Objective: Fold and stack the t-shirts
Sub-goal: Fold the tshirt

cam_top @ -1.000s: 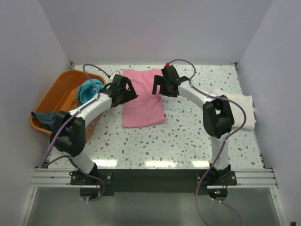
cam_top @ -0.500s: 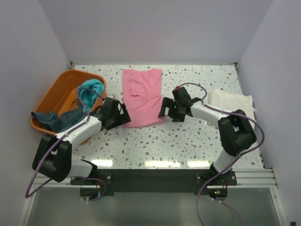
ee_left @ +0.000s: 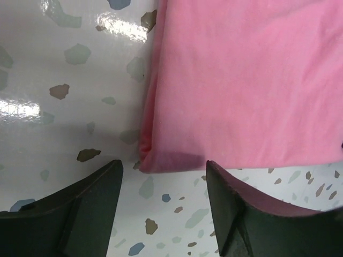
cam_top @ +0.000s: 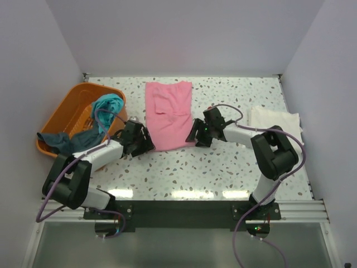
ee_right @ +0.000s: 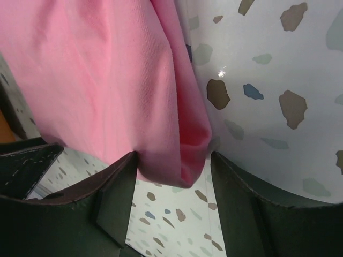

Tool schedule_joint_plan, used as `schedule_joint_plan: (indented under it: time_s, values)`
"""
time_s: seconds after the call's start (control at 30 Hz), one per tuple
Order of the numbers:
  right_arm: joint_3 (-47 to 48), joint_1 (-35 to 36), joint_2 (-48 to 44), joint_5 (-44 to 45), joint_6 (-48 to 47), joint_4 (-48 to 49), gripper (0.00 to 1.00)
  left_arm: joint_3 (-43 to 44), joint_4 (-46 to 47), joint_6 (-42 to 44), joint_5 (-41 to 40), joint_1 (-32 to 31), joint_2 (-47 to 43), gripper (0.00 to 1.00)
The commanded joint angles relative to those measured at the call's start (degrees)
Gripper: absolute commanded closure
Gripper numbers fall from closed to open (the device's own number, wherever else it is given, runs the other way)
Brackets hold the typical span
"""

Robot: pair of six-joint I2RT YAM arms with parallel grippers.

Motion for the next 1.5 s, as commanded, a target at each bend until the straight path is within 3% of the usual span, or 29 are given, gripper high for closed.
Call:
schedule_joint_plan:
  time_s: [0.0, 0.3, 0.37, 0.4, 0.43, 0.57, 0.67, 0.77, 1.0, 1.1, 1.17, 1.3, 1.47]
  values:
    - [-1.66, 0.03, 2.37, -1.35, 1.80, 2.24, 0.39, -0.34, 3.79, 0.01, 0.47, -0.04, 2.32, 0.35]
    - [-5.00, 0.03, 2.47, -1.89, 2.77, 3.74, 0.44, -0.86, 5.90, 0.27, 0.99, 0.04, 5.93, 0.66]
    - [-5.79, 0.03, 1.76, -0.75, 2.68, 3.13, 0.45, -1.21, 5.99, 0.27, 0.91, 0.04, 6.11, 0.77]
    - [-6.06, 0.03, 1.15, -0.39, 2.60, 2.87, 0.50, -1.30, 6.16, 0.36, 0.91, 0.04, 6.11, 0.93]
    - [-6.76, 0.12, 0.97, -0.04, 2.42, 2.78, 0.53, -1.39, 6.07, 0.80, 0.99, 0.04, 6.11, 1.00]
    - [-8.60, -0.06, -0.87, 0.57, 2.07, 2.86, 0.86, -3.67, 6.42, 1.24, 0.99, 0.04, 4.27, 1.00]
    - [-10.89, 0.12, -3.86, 0.31, 1.02, 2.69, 1.00, -7.97, 7.56, 0.98, 5.29, -0.04, 0.33, 1.00]
    - [-14.75, 0.91, -10.33, 0.92, -0.65, -0.03, 1.00, -13.25, 7.66, -0.51, 8.37, -1.53, -5.99, 1.00]
    - [-24.42, 7.58, -34.16, 3.82, -1.36, -17.04, 1.00, -17.47, -7.00, -9.65, 4.77, -17.51, -27.26, 1.00]
    - [-25.92, 10.66, -44.45, 6.38, 0.66, -22.95, 1.00, -16.95, -15.43, -12.81, 3.81, -18.50, -37.29, 1.00]
    - [-25.75, 10.76, -49.62, 6.64, 1.62, -24.72, 1.00, -16.51, -15.99, -13.35, 3.63, -18.50, -42.83, 1.00]
    - [-22.34, 10.67, -52.20, 8.40, 1.89, -25.79, 1.00, -13.44, -14.93, -12.57, 2.06, -18.50, -43.64, 1.00]
    - [-14.34, 10.84, -49.40, 15.15, -1.36, -27.63, 1.00, -2.81, -17.22, -9.31, -4.36, -18.41, -34.69, 1.00]
